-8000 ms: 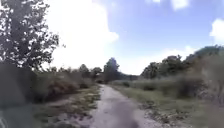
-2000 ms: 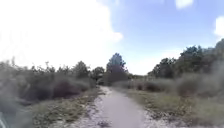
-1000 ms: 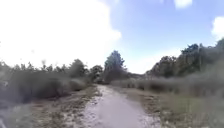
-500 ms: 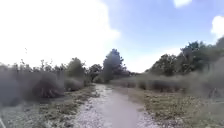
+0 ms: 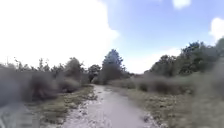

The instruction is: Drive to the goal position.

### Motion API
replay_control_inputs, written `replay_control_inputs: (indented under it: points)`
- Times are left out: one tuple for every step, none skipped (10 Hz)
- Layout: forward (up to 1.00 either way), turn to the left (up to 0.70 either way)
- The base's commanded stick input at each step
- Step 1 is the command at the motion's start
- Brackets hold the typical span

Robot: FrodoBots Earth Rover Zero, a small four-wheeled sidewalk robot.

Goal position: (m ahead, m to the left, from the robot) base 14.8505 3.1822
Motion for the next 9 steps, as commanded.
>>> replay_control_inputs:
  points:
    - [0.70, 0.35]
    - [0.70, 0.35]
    - [0.70, 0.35]
    - [0.70, 0.25]
    - [0.70, 0.04]
    - [0.70, 0.00]
    - [0.70, 0.00]
    - [0.70, 0.00]
    - [0.70, 0.00]
